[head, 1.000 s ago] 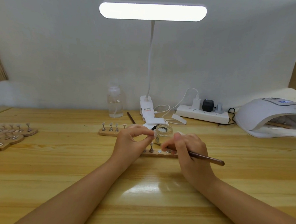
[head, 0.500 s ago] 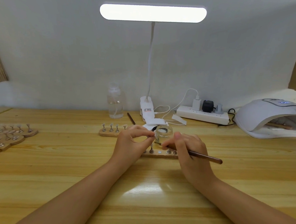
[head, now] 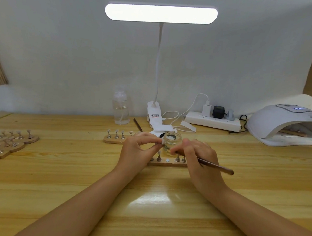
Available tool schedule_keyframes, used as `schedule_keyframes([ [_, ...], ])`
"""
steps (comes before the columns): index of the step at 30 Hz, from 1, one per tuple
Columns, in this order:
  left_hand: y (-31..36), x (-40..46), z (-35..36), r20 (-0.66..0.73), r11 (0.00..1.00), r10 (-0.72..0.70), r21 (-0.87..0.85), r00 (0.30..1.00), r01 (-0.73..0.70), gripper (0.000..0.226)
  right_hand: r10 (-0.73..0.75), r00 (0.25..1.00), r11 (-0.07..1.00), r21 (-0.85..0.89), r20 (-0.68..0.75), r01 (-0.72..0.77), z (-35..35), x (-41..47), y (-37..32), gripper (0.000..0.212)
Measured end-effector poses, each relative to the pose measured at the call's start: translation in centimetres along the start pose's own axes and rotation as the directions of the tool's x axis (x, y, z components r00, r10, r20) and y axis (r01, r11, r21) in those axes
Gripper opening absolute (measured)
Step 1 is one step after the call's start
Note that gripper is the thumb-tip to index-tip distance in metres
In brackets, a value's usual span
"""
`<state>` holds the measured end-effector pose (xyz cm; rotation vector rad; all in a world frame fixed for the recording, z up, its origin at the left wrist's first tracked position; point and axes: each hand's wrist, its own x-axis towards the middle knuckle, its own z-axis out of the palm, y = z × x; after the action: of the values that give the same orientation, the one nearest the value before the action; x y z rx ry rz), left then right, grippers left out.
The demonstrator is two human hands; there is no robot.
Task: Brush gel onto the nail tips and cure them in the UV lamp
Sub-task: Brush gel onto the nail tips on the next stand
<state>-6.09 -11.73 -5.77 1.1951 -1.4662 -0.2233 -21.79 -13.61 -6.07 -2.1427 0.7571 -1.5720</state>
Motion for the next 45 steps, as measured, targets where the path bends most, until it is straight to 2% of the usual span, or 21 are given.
schedule_keyframes([
  [2, 0.00, -0.01, 0.02, -0.007, 1.000, 0.003, -0.001, 1.000, -0.003, 0.028, -0.017, 1.000, 1.000, 0.014, -0.015, 0.017, 0.03, -0.14, 0.16, 0.052],
  [6, -0.16, 0.03, 0.02, -0.006, 1.000, 0.013, -0.002, 1.000, -0.013, 0.024, -0.115, 0.993, 0.987, -0.121, -0.035, 0.110, -0.04, -0.02, -0.02, 0.043],
  [11, -0.08, 0.06, 0.00, -0.007, 0.999, 0.029, -0.019, 1.000, -0.029, 0.028, -0.030, 0.999, 1.000, -0.002, -0.011, 0.030, 0.04, -0.18, 0.10, 0.050],
  [15, -0.07, 0.00, -0.10, -0.017, 0.999, 0.027, -0.018, 0.999, -0.027, 0.028, -0.056, 0.998, 0.997, -0.055, -0.005, 0.055, -0.13, 0.12, -0.35, 0.032],
  [20, 0.02, -0.07, -0.08, -0.025, 0.999, -0.028, -0.024, 0.999, 0.027, 0.025, 0.004, 1.000, 0.999, 0.048, 0.031, -0.006, 0.03, -0.21, -0.16, 0.052],
  [24, 0.19, -0.05, -0.08, -0.023, 1.000, -0.013, -0.023, 1.000, 0.013, 0.025, -0.010, 1.000, 1.000, 0.007, 0.018, 0.010, -0.25, 0.09, -0.72, 0.033],
  [27, 0.20, -0.05, -0.04, -0.032, 0.999, -0.009, -0.033, 0.999, 0.008, 0.026, 0.020, 0.999, 0.999, 0.036, 0.047, -0.022, -0.11, 0.12, -0.70, 0.039],
  [29, 0.14, -0.02, -0.03, -0.038, 1.000, -0.005, -0.028, 0.999, 0.004, 0.026, 0.042, 0.998, 0.996, 0.072, 0.038, -0.045, -0.01, -0.05, -0.52, 0.049],
  [35, 0.07, 0.00, -0.13, -0.054, 1.000, 0.019, -0.004, 0.998, -0.019, 0.025, 0.063, 0.997, 0.986, 0.156, -0.046, -0.055, -0.35, 0.14, -0.18, 0.040],
  [41, -0.07, 0.05, -0.02, -0.075, 1.000, -0.026, -0.003, 0.997, 0.026, 0.022, 0.035, 0.999, 0.999, 0.040, -0.030, -0.034, -0.28, 0.23, -0.32, 0.030],
  [45, -0.16, 0.08, -0.05, -0.067, 1.000, -0.022, 0.009, 0.998, 0.022, 0.025, 0.005, 0.998, 0.999, -0.038, 0.058, -0.003, -0.12, 0.20, -0.50, 0.033],
])
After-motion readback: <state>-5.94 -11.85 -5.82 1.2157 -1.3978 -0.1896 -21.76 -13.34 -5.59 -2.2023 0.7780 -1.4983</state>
